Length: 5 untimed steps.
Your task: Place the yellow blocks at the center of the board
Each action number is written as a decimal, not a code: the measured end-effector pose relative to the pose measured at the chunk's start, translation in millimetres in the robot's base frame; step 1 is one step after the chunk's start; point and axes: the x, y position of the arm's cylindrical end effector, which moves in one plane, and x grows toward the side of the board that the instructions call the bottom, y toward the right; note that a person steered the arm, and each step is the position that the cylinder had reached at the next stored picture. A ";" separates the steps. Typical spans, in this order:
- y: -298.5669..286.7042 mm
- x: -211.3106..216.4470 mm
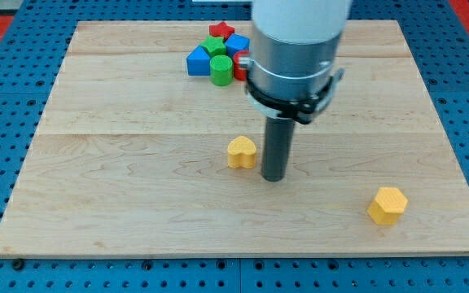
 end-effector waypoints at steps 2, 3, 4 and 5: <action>-19.6 -40.7; -40.4 -20.0; -49.1 -60.5; 10.4 -67.6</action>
